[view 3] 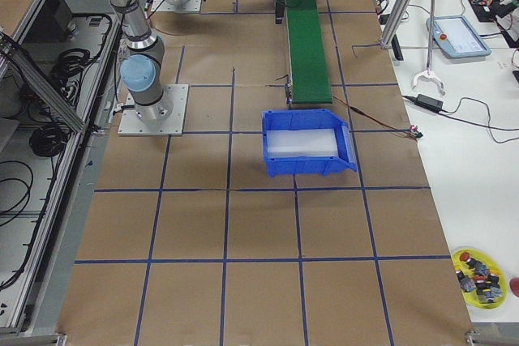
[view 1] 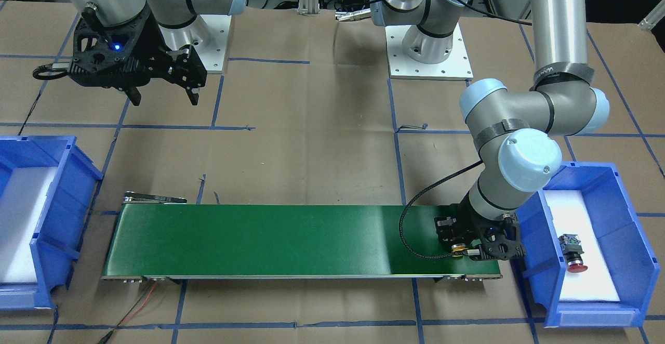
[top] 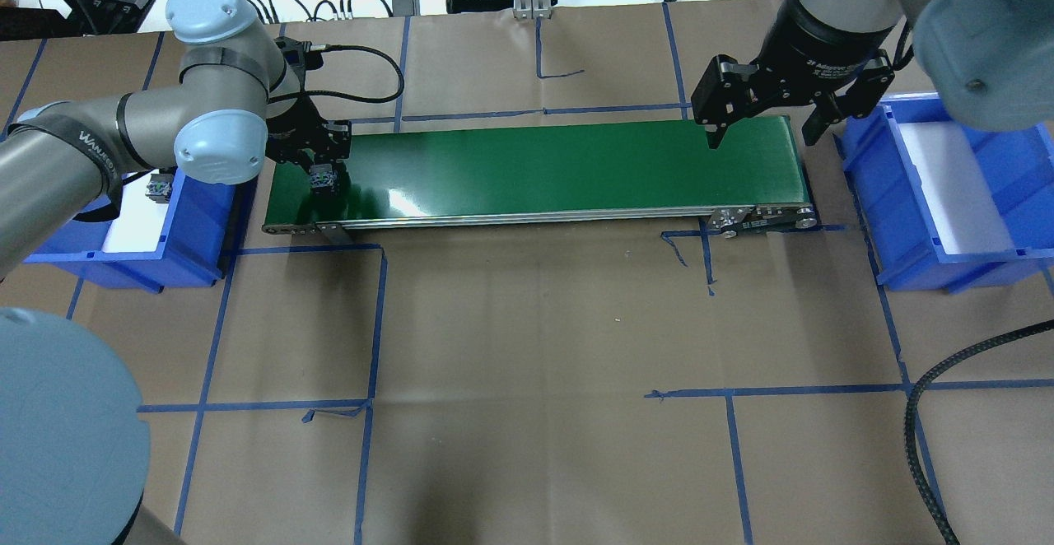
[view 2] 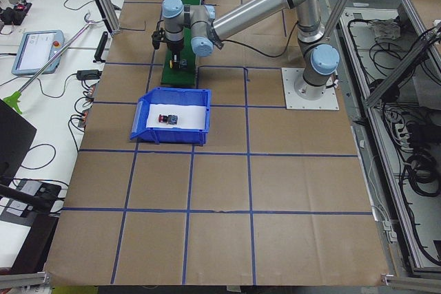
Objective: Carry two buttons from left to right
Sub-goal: 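Carry the yellow button to the conveyor and release it there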
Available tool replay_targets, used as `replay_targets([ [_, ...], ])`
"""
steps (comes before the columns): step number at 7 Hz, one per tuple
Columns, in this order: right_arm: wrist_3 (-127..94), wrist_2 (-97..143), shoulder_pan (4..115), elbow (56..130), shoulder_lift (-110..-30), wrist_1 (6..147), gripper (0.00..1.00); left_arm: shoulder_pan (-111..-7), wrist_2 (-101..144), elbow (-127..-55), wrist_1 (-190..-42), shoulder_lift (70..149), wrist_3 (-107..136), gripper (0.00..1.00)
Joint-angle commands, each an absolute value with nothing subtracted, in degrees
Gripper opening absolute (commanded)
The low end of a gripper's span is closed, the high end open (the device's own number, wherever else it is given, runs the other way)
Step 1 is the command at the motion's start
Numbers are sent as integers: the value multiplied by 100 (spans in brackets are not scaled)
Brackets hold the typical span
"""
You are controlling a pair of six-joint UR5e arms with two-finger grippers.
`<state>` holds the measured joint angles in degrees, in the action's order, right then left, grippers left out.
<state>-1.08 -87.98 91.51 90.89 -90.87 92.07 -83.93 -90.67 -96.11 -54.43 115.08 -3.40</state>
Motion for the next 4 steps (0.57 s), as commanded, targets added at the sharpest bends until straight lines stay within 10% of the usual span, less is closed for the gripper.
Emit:
replay_targets([
  [1, -114, -8798, 9149, 9088, -9088, 9211, 100, -8411, -9070, -9484, -5536, 11357, -343, 100],
  [4, -114, -8798, 9149, 9088, -9088, 9211, 100, -8350, -9053, -9335, -6297, 10760, -413, 100],
])
